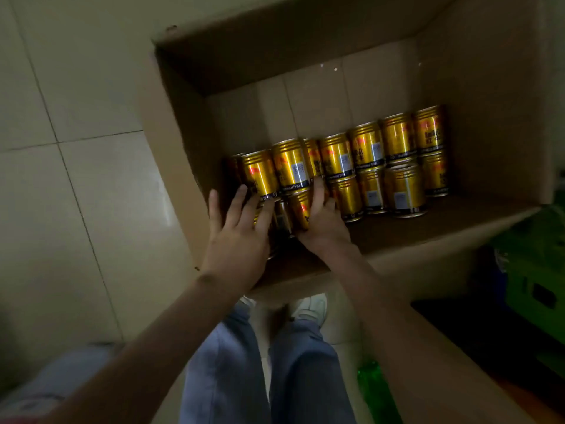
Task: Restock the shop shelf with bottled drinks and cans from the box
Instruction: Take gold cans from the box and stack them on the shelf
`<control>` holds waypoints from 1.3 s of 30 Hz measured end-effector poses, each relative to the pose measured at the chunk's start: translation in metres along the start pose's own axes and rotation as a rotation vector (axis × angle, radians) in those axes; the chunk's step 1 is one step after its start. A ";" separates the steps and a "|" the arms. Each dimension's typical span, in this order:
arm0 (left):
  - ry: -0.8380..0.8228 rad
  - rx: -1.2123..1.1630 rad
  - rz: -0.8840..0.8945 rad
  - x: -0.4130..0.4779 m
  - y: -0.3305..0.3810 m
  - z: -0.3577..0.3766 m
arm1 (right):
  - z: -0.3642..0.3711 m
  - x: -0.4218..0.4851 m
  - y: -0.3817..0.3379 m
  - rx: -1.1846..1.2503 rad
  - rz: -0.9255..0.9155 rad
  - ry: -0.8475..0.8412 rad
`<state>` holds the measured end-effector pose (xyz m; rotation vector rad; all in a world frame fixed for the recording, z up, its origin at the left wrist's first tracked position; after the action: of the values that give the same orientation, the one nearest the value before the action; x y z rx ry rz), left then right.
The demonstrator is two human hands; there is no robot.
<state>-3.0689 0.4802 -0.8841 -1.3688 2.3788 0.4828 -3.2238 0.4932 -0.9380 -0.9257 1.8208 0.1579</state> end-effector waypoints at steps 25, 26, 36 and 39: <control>-0.624 -1.507 -0.543 0.086 0.034 -0.027 | -0.128 0.014 0.074 0.310 0.182 0.370; -0.629 -1.545 -0.568 0.086 0.035 -0.024 | -0.125 0.024 0.084 0.263 0.205 0.309; -0.778 -1.544 -0.473 0.060 0.033 -0.091 | -0.138 -0.006 0.064 0.569 0.174 0.342; -0.791 -1.571 -0.411 0.039 0.027 -0.154 | -0.165 -0.078 0.024 0.912 0.138 0.244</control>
<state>-3.1308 0.3936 -0.7638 -1.5130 0.7591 2.4087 -3.3487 0.4680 -0.8050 -0.1716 1.8807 -0.6793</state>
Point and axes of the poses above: each hand's wrist, its own x-axis towards the middle knuckle, its own z-axis out of the palm, y = z × x, the point moved 2 cm from there along x, towards the middle knuckle, and after that the axes turned 9 degrees about x, right-handed, at the moved point
